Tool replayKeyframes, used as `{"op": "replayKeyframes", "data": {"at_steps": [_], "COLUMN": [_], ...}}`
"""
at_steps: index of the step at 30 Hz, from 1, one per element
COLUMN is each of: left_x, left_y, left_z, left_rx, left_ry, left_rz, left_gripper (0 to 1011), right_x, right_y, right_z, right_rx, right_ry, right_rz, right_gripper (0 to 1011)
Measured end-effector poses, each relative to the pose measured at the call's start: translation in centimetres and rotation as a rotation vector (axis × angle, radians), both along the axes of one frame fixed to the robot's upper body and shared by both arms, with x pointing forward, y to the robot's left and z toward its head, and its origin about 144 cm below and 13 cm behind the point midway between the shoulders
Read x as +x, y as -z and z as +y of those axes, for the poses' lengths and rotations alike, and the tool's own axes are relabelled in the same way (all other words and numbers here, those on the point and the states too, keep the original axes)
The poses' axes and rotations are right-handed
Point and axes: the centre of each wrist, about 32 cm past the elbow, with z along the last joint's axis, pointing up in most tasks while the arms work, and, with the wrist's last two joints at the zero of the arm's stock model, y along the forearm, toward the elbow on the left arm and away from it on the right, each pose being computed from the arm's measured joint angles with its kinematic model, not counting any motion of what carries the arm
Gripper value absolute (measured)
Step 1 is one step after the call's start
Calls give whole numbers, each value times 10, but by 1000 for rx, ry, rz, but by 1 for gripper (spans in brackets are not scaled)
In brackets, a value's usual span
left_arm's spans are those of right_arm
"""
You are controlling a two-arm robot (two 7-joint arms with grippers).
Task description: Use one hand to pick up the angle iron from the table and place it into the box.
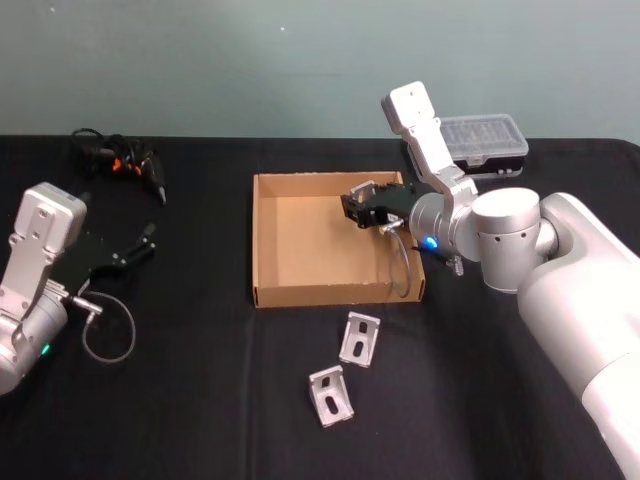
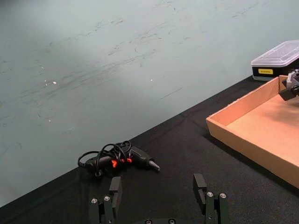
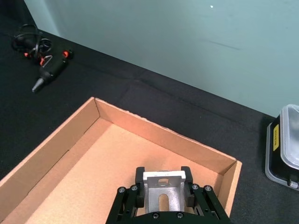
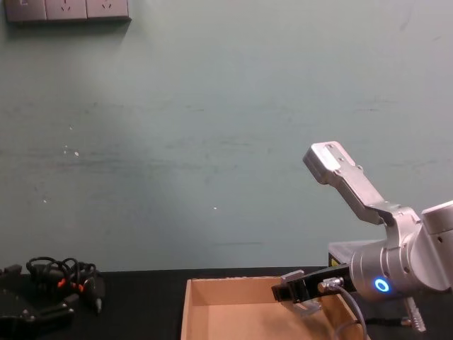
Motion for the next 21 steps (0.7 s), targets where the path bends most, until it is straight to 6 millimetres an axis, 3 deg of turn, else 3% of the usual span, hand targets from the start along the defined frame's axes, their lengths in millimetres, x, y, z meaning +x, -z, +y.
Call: {"op": "replayKeyframes", "data": {"at_steps": [21], "left_x": [0], "left_y": [0], "left_z": [0], "left_rx": [0], "left_ry": [0], "left_rz": [0], "left_gripper": [1000], "right_x": [7], "right_y": [-1], "right_z": [4], "right_rx": [-10], "right_ry": [1], "right_rz": [21], "right_gripper": [477]}}
